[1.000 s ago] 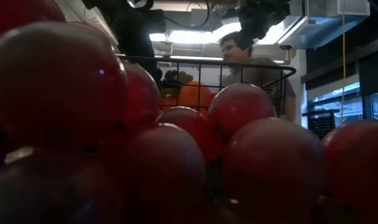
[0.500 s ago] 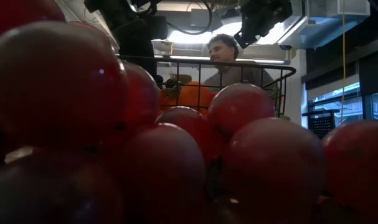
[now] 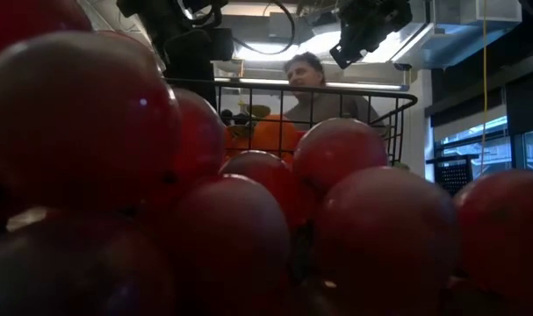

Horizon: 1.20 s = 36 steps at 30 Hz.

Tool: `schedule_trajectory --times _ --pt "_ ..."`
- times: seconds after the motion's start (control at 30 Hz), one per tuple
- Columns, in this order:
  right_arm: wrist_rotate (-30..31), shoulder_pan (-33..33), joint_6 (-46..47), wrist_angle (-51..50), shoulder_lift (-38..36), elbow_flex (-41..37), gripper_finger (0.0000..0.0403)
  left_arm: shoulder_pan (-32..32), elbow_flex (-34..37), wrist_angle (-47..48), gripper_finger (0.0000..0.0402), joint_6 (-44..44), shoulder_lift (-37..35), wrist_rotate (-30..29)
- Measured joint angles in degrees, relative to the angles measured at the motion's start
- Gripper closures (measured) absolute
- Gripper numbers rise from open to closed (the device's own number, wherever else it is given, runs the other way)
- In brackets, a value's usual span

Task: Build produce basket
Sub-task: Put the top right purple grape into the basket

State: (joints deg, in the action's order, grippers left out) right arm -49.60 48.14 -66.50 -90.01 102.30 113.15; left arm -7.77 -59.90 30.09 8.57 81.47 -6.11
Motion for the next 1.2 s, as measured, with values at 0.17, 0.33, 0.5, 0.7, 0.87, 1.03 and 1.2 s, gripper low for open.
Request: schedule_trajectory --times 0.17,0.33,0.5,0.7,0.87,1.03,1.2 --pt "0.0 0.0 0.0 0.0 0.0 0.0 0.0273 0.0 0.0 -0.1 0.0324 0.0 -1.8 0.0" --pt "0.0 0.0 -0.2 0.0 0.0 0.0 0.0273 0.0 0.0 0.7 0.0327 0.0 -3.8 -0.4" --pt "1.4 0.5 -0.2 0.0 -1.0 -0.1 0.0273 -0.1 0.0 1.6 0.0327 0.1 -7.1 -2.2" --pt "3.4 2.0 3.6 -0.1 -6.1 -0.1 0.0273 -0.7 0.0 1.7 0.0327 2.2 -11.0 -9.7" --pt "4.1 3.3 8.2 0.0 -10.1 -0.1 0.0273 -3.9 0.0 2.1 0.0327 4.8 -12.7 -10.3" --pt "8.4 5.3 14.2 0.0 -12.0 -0.1 0.0273 -7.2 0.0 2.2 0.0327 4.8 -13.8 -10.4" --pt "9.0 8.5 20.9 0.5 -14.2 -4.8 0.0273 -10.1 0.0 2.1 0.0327 3.1 -13.8 -10.4"
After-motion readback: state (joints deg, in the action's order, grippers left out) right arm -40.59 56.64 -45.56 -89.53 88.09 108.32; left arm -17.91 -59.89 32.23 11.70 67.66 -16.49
